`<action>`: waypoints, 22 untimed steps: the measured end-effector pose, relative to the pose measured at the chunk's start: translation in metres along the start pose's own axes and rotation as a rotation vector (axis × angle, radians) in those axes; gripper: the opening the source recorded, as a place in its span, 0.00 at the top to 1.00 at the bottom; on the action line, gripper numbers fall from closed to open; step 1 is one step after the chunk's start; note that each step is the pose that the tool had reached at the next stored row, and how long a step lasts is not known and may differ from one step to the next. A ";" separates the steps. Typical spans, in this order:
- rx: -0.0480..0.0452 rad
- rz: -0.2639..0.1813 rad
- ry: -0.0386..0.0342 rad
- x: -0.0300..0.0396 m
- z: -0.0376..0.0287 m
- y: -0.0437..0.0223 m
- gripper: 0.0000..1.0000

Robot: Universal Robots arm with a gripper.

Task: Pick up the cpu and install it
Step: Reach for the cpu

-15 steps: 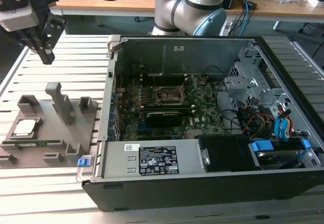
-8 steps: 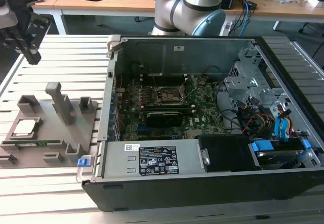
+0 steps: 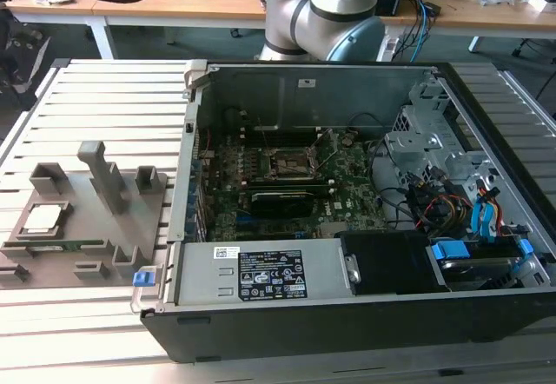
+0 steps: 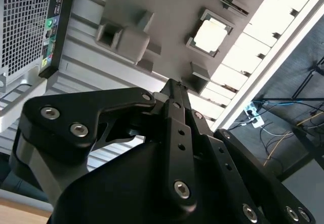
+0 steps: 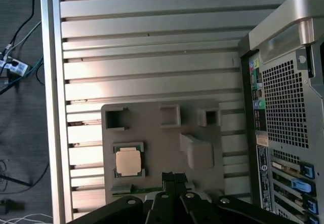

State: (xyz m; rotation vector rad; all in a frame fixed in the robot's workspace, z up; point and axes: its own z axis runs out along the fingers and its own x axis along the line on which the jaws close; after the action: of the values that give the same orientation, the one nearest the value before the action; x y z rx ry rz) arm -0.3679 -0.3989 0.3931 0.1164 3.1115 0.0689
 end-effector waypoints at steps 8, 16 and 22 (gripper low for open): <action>0.0059 0.000 -0.0008 0.0414 0.0001 -0.0220 0.89; 0.0184 -0.001 -0.0017 0.0486 0.0033 -0.0301 0.89; 0.0200 -0.001 -0.0018 0.0486 0.0033 -0.0302 0.89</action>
State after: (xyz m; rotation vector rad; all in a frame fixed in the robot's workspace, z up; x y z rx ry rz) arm -0.4185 -0.4251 0.3872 0.1159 3.1110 0.0377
